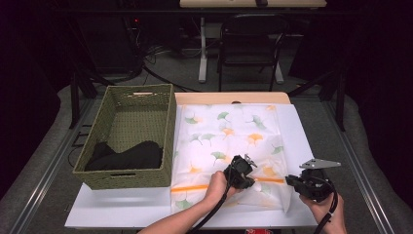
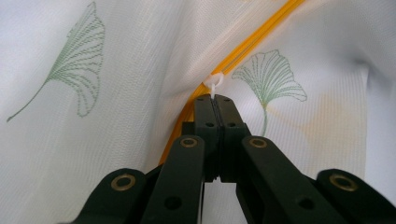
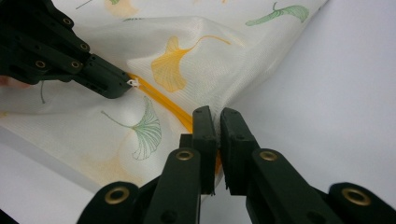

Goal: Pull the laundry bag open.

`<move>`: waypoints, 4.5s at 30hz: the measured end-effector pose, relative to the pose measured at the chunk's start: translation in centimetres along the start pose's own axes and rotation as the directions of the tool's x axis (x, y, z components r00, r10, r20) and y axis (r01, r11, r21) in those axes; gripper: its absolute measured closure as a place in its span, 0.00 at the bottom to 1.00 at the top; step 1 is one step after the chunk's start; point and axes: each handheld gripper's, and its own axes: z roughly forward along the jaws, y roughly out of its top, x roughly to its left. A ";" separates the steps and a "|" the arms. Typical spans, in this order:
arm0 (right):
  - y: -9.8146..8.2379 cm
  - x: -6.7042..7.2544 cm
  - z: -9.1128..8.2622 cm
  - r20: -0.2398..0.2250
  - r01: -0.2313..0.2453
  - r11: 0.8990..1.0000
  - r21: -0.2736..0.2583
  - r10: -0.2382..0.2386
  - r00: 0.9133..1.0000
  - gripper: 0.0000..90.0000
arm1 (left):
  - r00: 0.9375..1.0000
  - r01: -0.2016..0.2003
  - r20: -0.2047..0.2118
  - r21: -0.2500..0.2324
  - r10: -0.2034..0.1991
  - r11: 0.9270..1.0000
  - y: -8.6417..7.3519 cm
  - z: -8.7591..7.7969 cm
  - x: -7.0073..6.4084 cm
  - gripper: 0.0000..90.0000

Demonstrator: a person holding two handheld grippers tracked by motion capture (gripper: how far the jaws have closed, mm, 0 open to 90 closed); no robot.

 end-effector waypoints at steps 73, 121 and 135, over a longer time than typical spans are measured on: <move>-0.1 -0.2 -0.3 0.020 -0.020 1.000 -0.014 0.020 1.000 0.95 | 0.994 0.082 -0.075 0.021 -0.080 0.996 -5.6 -5.0 3.1 1.00; -0.3 -0.6 -0.4 0.028 -0.038 0.999 -0.013 0.039 0.999 0.95 | 0.962 0.123 -0.244 -0.009 -0.122 0.992 -11.8 -9.8 3.4 1.00; -0.3 -0.5 -0.4 0.036 -0.037 0.999 -0.011 0.037 0.999 0.95 | 0.938 0.123 -0.322 -0.031 -0.126 0.992 -14.0 -10.8 2.4 1.00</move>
